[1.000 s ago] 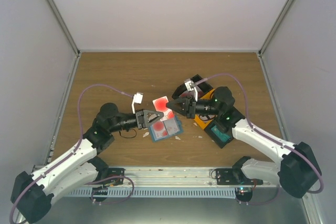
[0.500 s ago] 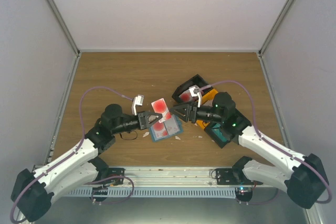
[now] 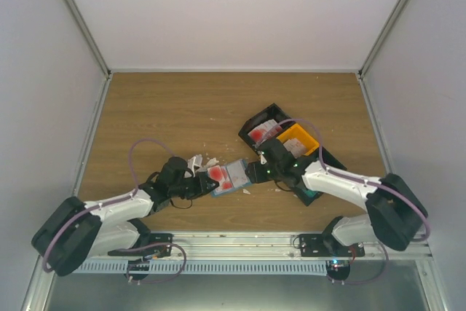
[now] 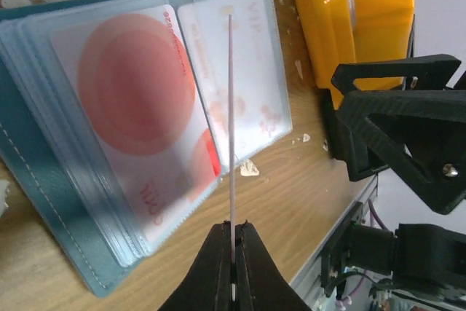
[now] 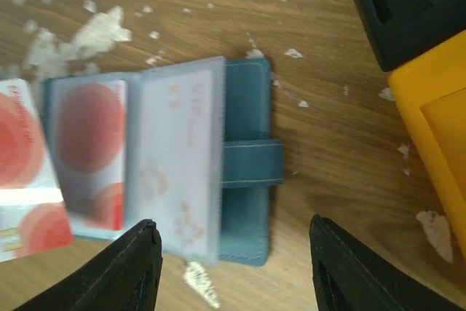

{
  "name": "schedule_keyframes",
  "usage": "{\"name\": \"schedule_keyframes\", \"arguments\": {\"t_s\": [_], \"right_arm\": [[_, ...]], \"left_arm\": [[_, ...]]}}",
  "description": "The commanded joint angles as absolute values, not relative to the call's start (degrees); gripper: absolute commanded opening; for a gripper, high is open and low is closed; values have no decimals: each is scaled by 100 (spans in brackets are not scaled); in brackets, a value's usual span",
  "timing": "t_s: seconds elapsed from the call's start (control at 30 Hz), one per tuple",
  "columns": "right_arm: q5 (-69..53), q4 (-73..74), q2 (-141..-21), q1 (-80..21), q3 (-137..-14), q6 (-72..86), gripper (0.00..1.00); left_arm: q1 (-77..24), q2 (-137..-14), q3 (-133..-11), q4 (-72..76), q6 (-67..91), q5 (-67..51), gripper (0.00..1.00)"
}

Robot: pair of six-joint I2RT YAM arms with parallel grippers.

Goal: Put the credit cards into the card holder
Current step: Pick up the credit card from the storage box, then insert the credit card into the card holder.

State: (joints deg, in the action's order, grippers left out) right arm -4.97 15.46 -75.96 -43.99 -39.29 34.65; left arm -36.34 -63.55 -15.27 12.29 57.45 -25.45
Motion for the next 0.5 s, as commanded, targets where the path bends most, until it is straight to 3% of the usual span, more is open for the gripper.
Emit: {"name": "schedule_keyframes", "arguments": {"t_s": [0.0, 0.47], "right_arm": [[204, 1878, -8051, -4507, -4298, 3116, 57], [-333, 1508, -8762, -4507, -4609, 2990, 59]], "left_arm": [[-3655, -6635, -1425, 2593, 5944, -2331, 0], [-3682, -7615, -1417, 3461, 6172, -2090, 0]]}}
